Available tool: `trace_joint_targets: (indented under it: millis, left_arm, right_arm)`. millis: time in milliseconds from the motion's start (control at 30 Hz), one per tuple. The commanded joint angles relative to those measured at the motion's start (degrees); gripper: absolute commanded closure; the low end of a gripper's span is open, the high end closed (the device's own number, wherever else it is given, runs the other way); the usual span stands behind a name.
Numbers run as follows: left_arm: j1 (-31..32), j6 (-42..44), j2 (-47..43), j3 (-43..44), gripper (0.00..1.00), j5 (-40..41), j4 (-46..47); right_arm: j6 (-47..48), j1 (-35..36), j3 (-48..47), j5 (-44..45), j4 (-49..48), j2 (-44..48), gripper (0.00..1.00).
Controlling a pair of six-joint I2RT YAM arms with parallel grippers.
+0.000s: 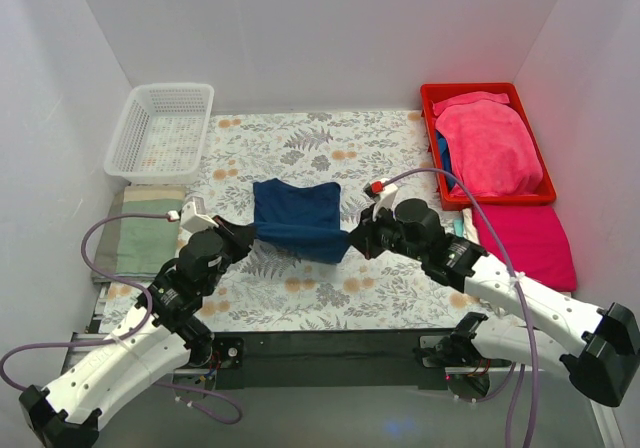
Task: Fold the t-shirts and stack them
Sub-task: Fold the long partially folded tshirt into a neat square
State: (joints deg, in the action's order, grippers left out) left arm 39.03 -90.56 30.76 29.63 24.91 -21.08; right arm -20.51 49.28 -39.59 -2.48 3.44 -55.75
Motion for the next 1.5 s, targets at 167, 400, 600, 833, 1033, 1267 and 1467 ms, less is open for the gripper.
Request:
trace_joint_targets:
  millis: [167,400,600,833,1033,1267,1467]
  left_arm:
    - [-0.2,-8.7,1.3,0.1,1.00,11.4,-5.9]
    - [-0.2,-9.6,8.2,2.5,1.00,17.6,-2.5]
    - [-0.2,-3.8,20.2,6.1,1.00,19.2,6.6]
    - [-0.9,4.9,34.1,12.1,1.00,21.9,16.8]
    - [-3.1,8.0,44.3,15.8,1.00,20.7,23.1]
    - [-6.0,8.1,56.2,20.1,1.00,19.3,25.7]
    - [-10.0,11.4,65.5,28.7,0.50,20.2,26.9]
  right_arm:
    - [4.3,0.0,-7.8,4.5,1.6,-6.2,0.99]
    - [9.4,-0.1,-14.9,8.0,0.3,-15.2,0.99]
    - [11.8,-2.0,-21.0,10.4,-0.1,-22.4,0.99]
    - [13.1,-5.9,-25.6,9.7,-2.1,-29.2,0.99]
    - [12.5,-10.2,-29.0,5.2,-2.9,-37.2,0.99]
    - [12.2,-13.3,-34.0,2.2,-5.2,-45.9,0.99]
    - [12.8,-16.3,-43.3,-0.5,-4.2,-52.9,0.87]
